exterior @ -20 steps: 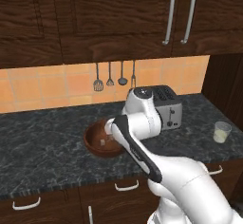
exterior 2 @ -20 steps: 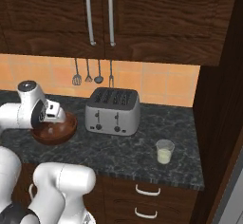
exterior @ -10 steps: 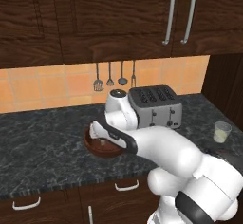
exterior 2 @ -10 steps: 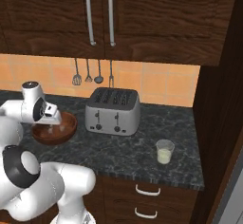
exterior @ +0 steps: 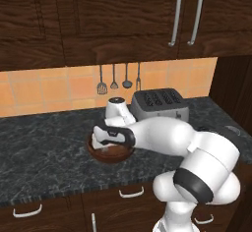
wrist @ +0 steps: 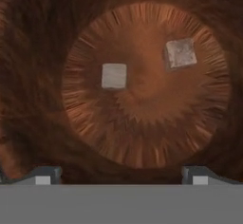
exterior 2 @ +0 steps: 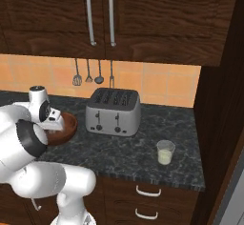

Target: Grab a lemon wedge from the fridge and one ice cube from the ice bowl, and put them in the glass of lemonade.

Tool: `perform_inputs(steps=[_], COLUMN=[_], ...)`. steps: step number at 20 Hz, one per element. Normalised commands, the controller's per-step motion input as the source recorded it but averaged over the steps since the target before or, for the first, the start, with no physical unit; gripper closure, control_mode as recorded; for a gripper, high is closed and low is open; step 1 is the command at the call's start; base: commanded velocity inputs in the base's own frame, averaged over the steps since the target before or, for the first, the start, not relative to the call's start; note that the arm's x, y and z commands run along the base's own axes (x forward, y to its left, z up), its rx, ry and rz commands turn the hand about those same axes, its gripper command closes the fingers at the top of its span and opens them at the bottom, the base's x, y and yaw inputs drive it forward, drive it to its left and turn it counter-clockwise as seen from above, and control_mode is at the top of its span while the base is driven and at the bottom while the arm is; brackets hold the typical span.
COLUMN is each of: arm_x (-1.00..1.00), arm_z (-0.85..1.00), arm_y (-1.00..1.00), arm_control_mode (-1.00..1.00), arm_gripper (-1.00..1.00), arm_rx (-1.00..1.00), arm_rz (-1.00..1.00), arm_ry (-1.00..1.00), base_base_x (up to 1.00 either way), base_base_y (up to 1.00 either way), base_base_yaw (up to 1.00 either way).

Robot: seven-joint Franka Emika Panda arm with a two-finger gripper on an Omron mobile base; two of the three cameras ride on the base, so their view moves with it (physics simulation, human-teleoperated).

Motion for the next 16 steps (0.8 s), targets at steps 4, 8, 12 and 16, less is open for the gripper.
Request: perform_inputs(steps=[4,8,12,16], arm_x=[0.35,0.48,0.17,0.13], arm_z=[-0.09,-0.03,-0.25,-0.31], arm_y=[-0.06,0.00,0.00,0.23], arm_control_mode=[-1.00,-1.00,-1.00,-1.00], arm_gripper=[-1.00,-1.00,-1.00,-1.00], arm_rx=[0.00,0.00,0.00,0.00], arm_rz=[0.00,0.00,-0.01,-0.12], arm_ry=[0.01,0.02,0.00,0.00], base_base_x=[0.00,0.00,0.00,0.00], base_base_y=[0.00,0.00,0.00,0.00], base_base_yaw=[0.00,0.00,0.00,0.00])
